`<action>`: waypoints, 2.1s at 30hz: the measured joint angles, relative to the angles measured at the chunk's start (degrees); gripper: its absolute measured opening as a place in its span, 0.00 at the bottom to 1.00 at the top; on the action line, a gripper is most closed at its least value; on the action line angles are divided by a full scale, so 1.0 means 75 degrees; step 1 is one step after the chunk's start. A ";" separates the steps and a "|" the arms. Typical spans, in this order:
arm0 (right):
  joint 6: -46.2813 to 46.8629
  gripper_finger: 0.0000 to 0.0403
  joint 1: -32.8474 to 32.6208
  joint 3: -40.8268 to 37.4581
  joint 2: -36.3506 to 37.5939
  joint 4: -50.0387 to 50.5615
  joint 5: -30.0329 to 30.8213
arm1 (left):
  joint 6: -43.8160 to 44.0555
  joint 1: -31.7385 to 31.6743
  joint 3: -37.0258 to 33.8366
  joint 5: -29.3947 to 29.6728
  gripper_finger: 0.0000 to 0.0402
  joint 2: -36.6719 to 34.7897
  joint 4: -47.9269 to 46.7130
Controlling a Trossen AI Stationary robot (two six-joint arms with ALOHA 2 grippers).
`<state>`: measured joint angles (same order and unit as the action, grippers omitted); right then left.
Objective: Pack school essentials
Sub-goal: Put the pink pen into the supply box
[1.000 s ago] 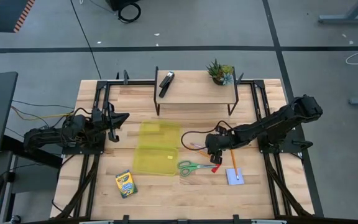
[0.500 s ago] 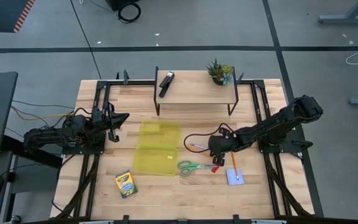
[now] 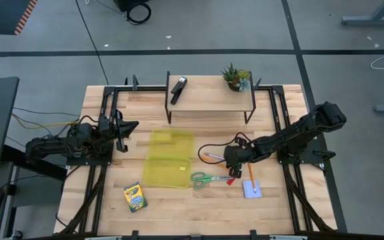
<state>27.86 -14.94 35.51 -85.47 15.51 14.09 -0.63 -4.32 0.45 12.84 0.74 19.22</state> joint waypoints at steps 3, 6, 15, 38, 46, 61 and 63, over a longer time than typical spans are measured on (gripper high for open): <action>0.0008 0.37 0.0000 -0.0188 0.0003 -0.0283 -0.0003 | -0.0002 0.0000 0.0000 0.0000 0.05 -0.0001 0.0000; 0.0119 0.37 0.0000 -0.0356 0.0014 -0.0415 0.0006 | -0.0002 0.0000 0.0000 0.0000 0.04 0.0002 0.0000; 0.0136 0.26 0.0000 -0.0446 0.0029 -0.0430 0.0026 | -0.0004 0.0000 0.0000 0.0000 0.03 0.0000 0.0000; -0.0051 0.19 0.0003 -0.0384 0.0154 -0.0404 -0.0012 | -0.0007 0.0000 0.0000 0.0000 0.05 -0.0001 0.0006; -0.0564 0.19 0.0006 0.0097 0.0163 -0.0397 0.0000 | -0.0007 0.0000 0.0000 0.0000 0.03 0.0001 0.0004; -0.1284 0.19 0.0016 0.1401 0.0166 -0.0421 -0.0054 | -0.0013 0.0000 0.0000 0.0000 0.03 -0.0001 0.0005; -0.1421 0.19 0.0026 0.1651 0.0166 -0.0457 -0.0130 | -0.0016 0.0000 0.0000 0.0000 0.03 -0.0001 0.0016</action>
<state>17.20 -14.74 47.89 -84.23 12.09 13.11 -0.75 -4.32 0.45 12.84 0.73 19.34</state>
